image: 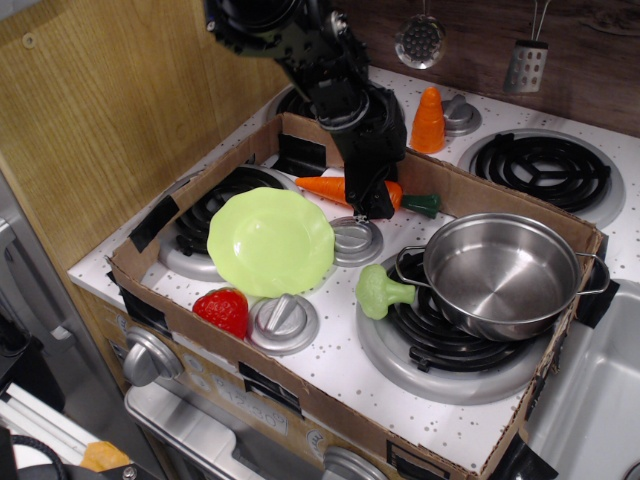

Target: Put carrot on plate

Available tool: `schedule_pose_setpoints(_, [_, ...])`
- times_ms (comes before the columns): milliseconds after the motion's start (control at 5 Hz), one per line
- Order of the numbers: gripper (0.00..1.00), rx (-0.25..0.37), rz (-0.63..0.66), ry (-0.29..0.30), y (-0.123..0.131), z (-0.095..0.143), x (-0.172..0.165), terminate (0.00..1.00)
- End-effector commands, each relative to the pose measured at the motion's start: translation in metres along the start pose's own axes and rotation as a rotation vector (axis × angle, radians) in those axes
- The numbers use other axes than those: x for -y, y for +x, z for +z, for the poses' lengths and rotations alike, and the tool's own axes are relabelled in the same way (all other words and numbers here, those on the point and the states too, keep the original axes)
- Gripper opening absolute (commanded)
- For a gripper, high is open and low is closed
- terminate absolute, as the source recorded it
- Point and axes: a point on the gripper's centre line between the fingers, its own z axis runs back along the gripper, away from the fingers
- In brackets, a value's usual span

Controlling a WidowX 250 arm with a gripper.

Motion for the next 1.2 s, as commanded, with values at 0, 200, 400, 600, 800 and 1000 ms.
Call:
schedule_pose_setpoints(0, [0.00, -0.121, -0.002, -0.079, 0.021, 0.029, 0.011, 0.00])
schedule_pose_setpoints(200, [0.00, -0.195, 0.002, -0.063, 0.025, 0.066, -0.001, 0.00])
schedule_pose_setpoints(400, [0.00, -0.244, -0.026, -0.032, 0.023, 0.086, -0.004, 0.00])
schedule_pose_setpoints(600, [0.00, -0.249, -0.041, -0.033, 0.017, 0.091, 0.001, 0.00])
schedule_pose_setpoints(800, [0.00, -0.302, 0.051, 0.020, 0.010, 0.091, 0.008, 0.00])
schedule_pose_setpoints(1000, [0.00, -0.318, 0.302, 0.042, -0.007, 0.090, 0.006, 0.00])
